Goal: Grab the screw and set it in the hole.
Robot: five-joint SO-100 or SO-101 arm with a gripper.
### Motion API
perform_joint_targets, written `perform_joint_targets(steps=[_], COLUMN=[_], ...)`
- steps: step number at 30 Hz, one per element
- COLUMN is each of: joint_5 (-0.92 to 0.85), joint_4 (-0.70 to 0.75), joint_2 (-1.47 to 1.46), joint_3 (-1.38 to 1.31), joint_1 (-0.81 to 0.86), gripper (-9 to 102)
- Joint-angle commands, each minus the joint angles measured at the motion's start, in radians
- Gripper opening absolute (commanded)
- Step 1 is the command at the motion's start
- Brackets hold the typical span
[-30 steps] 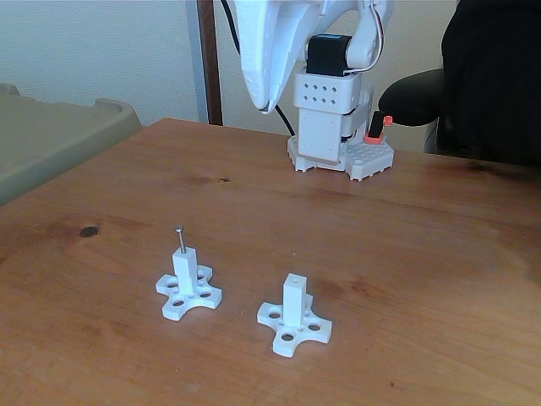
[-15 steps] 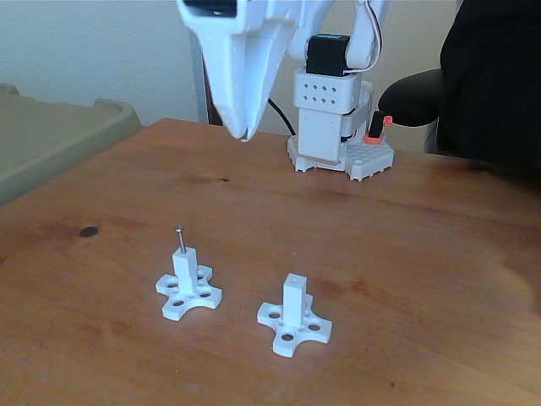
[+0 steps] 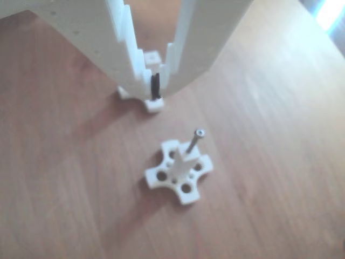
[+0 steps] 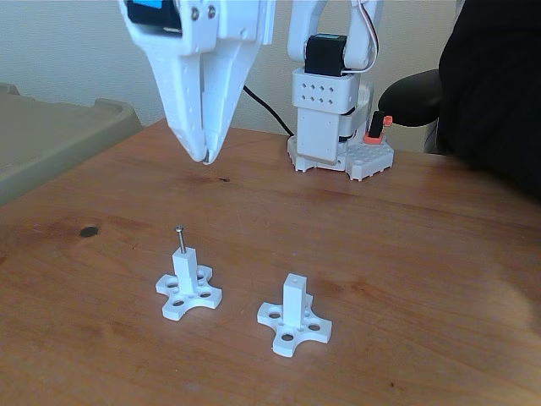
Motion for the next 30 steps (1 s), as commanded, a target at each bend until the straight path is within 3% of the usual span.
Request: perform_joint_targets(steps=[1,30], joint_5=[0.0,0.002], joint_4=[-0.014,0.04], joint_2=[-0.008,-0.187], joint_3=[-0.106,-0.244], joint_1=[0.003,-0.003], gripper=[-2,13])
